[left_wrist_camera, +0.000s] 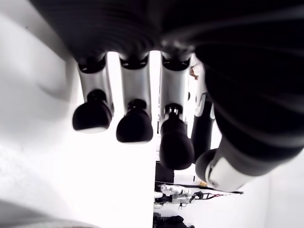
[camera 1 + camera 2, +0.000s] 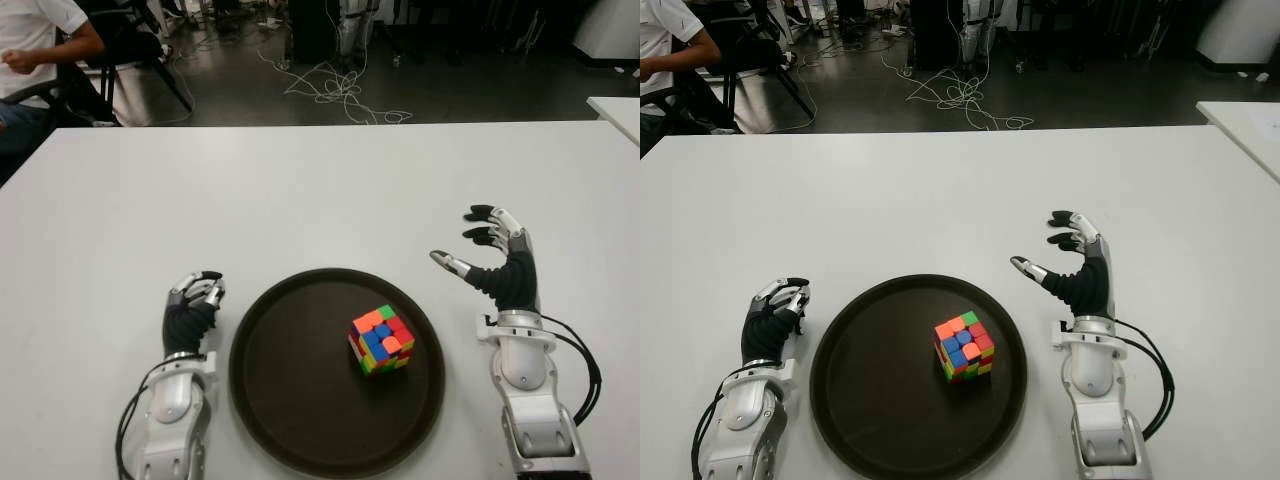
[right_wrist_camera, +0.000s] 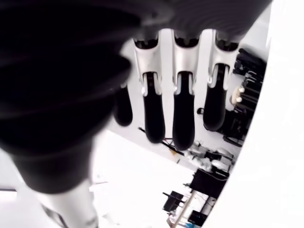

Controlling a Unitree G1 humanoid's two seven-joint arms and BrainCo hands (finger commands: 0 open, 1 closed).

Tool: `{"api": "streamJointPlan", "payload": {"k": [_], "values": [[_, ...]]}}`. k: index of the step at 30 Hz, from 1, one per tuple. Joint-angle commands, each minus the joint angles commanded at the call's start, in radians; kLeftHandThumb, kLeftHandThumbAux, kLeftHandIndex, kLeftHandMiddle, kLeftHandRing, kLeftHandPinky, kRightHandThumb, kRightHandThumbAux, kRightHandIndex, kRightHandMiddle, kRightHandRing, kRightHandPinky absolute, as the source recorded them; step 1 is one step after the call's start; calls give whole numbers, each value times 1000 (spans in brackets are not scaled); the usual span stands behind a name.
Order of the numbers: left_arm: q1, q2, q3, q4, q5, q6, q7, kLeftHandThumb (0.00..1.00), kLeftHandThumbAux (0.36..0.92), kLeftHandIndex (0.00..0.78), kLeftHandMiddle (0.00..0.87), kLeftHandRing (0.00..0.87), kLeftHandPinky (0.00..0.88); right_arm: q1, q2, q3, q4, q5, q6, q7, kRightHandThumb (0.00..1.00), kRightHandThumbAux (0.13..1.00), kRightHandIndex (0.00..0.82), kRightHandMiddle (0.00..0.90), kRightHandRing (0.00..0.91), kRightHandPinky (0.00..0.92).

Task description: Pick up the Rubik's Cube and put it in the plate

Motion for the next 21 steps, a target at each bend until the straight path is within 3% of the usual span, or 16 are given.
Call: {"api": "streamJointPlan", "payload": {"k": [4,8,14,21], "values": [[-3,3,2,10,1,-7,3,708,707,444,789,815,817,-7,1,-11,46,29,-25,-3,46,887,123,173,160,145],[-4,9,2,15,5,-13,1,708,707,444,788,814,816,-40,-6,-31,227,52,-131,-34,10,900,87,120,111,105],[-4,16,1,25,16,-26,-1,708,707,444,788,815,817,-31,-6,-19,242,27,-170,-65,0,881,51,52,38,25],[-7,13,6,27,10,-27,0,708,706,444,788,817,820,-32,-12,-12,260,5,-209,-95,0,878,28,18,4,2]]}}
